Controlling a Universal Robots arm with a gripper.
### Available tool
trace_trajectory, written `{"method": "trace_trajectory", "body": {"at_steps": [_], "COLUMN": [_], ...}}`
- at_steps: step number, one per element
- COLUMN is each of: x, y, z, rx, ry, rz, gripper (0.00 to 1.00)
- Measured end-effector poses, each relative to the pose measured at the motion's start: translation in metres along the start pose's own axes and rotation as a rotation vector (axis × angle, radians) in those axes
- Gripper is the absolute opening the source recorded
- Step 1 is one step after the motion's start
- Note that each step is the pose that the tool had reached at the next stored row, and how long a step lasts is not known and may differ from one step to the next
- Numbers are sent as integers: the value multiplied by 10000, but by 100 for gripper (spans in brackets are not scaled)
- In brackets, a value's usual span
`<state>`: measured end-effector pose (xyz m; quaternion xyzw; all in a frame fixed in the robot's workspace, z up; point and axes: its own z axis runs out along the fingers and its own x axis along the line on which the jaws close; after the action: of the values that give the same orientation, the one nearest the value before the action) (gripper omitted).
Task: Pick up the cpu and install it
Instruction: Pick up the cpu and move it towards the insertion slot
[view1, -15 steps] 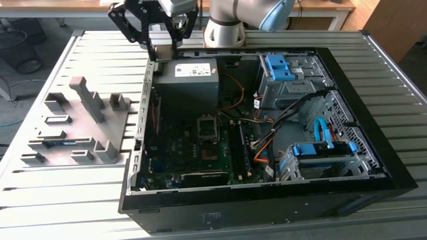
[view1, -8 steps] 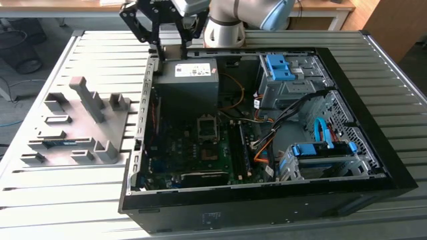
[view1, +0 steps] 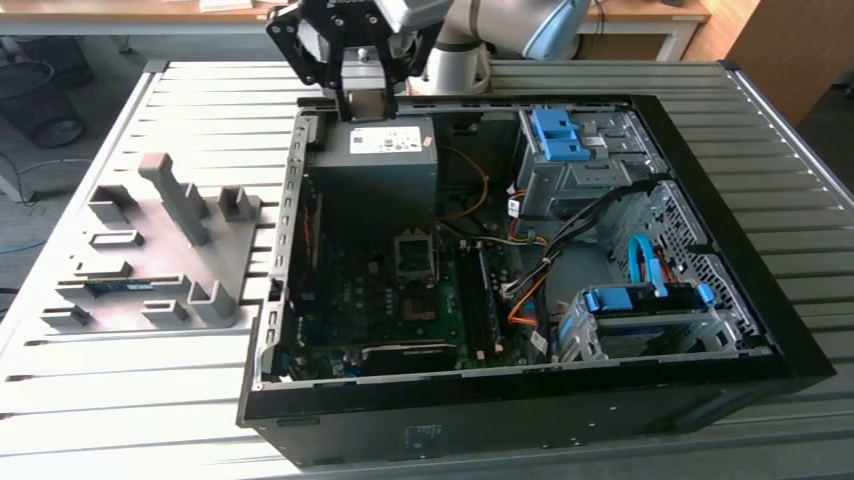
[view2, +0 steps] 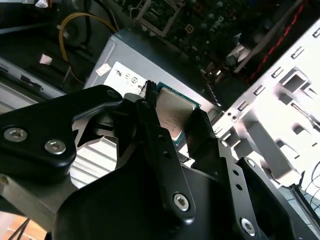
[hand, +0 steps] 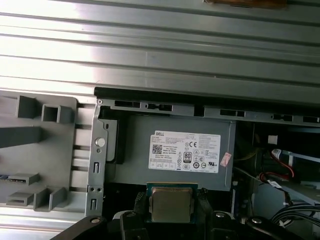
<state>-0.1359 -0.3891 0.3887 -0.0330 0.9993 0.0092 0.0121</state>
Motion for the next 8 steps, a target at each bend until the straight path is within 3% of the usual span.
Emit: {"method": "trace_trajectory", "body": {"at_steps": [8], "x": [-212], "y": [-14], "z": [7], "rx": [0], "ry": [0], "rz": [0], "gripper": [47]}}
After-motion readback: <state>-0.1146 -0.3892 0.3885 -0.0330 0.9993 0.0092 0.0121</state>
